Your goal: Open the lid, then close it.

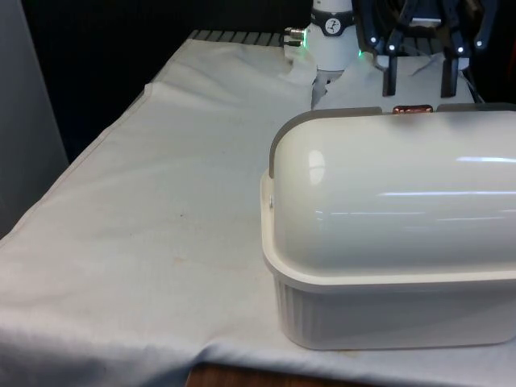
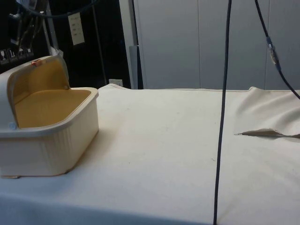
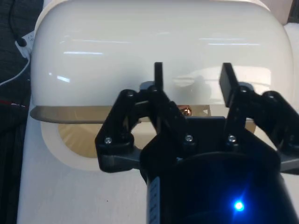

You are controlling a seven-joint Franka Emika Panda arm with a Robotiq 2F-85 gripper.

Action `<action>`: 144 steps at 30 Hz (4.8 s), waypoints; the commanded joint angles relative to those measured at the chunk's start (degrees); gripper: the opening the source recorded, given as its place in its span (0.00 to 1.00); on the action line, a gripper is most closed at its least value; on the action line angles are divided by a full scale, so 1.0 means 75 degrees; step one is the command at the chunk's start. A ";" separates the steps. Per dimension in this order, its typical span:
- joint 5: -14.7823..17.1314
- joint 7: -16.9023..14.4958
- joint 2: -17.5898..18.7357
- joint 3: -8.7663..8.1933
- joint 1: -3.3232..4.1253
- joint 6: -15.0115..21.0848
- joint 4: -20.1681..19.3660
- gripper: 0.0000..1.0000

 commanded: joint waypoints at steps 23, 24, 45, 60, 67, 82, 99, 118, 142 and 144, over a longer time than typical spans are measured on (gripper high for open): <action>0.0038 0.0008 0.0015 0.0038 0.0053 0.0015 -0.0023 0.00; 0.0031 0.0015 0.0008 0.0038 0.0061 0.0015 -0.0038 0.00; 0.0076 -0.0092 -0.0038 0.0160 0.0092 -0.0015 -0.0328 0.00; 0.0038 -0.0206 -0.0306 0.0160 0.0130 -0.0115 -0.0726 0.00; 0.0023 -0.0237 -0.0413 0.0138 0.0153 -0.0267 -0.0863 0.00; 0.0023 -0.0397 -0.0955 0.0206 0.0183 -0.0879 -0.1566 0.00; -0.0023 -0.0619 -0.1245 0.0222 0.0229 -0.1788 -0.2047 0.00; 0.0069 -0.0825 -0.1115 0.0290 0.0199 -0.2697 -0.2024 0.00; -0.0008 -0.0848 -0.1826 0.0336 0.0252 -0.3002 -0.3094 0.00; -0.0015 -0.0856 -0.1948 0.0336 0.0252 -0.2972 -0.3254 0.00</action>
